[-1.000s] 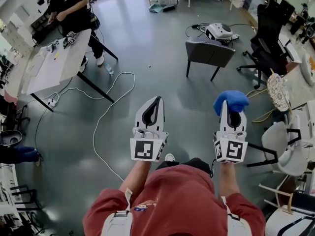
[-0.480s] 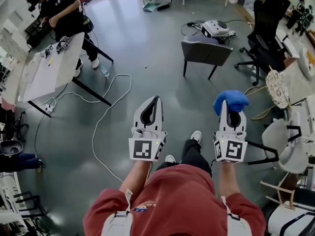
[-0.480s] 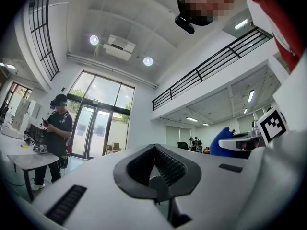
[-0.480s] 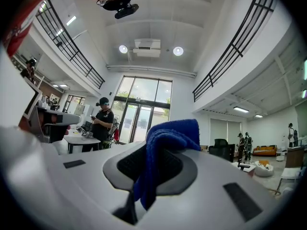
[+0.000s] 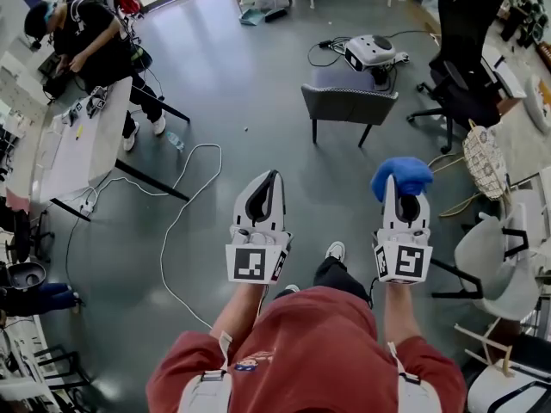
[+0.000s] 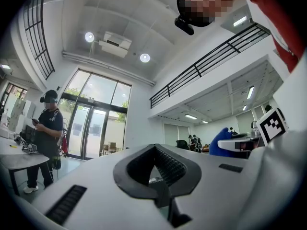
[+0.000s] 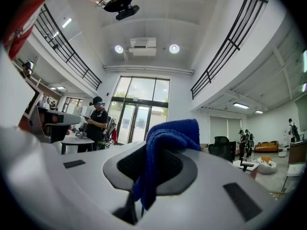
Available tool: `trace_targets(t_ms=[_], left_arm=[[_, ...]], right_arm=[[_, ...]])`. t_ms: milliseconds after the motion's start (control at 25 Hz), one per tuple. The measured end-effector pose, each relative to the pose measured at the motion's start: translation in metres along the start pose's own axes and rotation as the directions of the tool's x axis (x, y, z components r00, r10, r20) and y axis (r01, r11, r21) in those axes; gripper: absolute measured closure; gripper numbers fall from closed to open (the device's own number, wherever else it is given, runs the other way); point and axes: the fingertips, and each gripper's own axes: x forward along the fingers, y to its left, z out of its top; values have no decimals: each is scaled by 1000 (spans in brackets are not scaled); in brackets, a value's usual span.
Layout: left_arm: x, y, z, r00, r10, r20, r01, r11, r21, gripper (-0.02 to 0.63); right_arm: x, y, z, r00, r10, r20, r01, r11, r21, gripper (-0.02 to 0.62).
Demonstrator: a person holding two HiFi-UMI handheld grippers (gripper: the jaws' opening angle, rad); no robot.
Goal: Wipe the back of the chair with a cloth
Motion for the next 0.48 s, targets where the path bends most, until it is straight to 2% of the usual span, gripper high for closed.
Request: trace_targets(t_ms=[200, 480], left_arm=[[65, -19, -7, 1000, 5, -3, -5, 1000, 10, 592], [144, -53, -30, 1000, 5, -21, -5, 1000, 8, 592]], right_arm=[[42, -48, -10, 1000, 15, -24, -16, 999, -37, 534], [87, -120, -30, 999, 20, -30, -20, 1000, -23, 534]])
